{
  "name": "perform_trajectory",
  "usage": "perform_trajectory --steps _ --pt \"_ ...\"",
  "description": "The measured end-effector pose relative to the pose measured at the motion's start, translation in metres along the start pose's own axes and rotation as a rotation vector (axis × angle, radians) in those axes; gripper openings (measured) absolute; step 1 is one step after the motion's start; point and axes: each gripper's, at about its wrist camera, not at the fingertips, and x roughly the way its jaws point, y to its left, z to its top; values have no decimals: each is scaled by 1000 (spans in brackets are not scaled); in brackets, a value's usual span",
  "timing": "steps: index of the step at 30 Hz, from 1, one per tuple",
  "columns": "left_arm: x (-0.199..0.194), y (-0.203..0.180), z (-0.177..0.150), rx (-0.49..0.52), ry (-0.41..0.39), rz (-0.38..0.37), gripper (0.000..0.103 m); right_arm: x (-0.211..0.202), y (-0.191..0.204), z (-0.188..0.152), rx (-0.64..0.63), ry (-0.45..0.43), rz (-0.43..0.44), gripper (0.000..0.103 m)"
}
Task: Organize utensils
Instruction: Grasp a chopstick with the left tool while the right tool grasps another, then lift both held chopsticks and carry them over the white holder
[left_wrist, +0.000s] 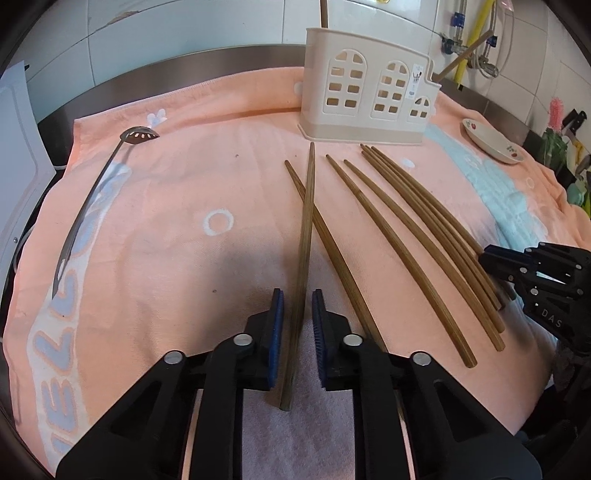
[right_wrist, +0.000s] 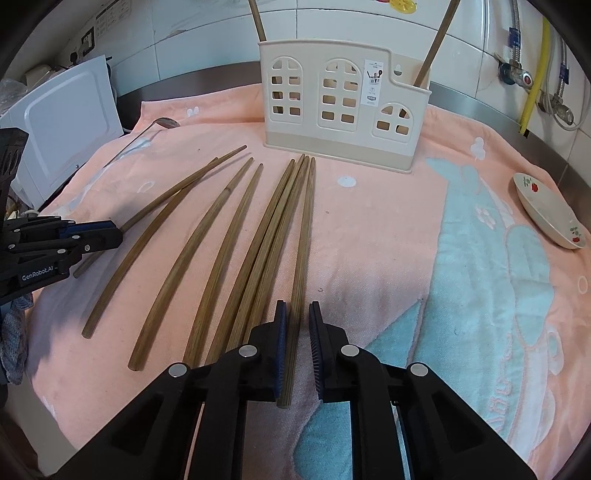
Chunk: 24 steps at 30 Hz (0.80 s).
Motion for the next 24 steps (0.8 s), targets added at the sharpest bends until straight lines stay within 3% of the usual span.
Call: perform_trajectory --steps 8,12,24 --pt "5 -3 1 12 17 15 13 1 3 1 -26 -3 -22 12" --pt "6 -6 1 22 16 39 7 1 5 0 -34 -9 -37 8" --pt "-15 -7 7 7 -32 14 5 -26 -7 6 5 -70 -29 6"
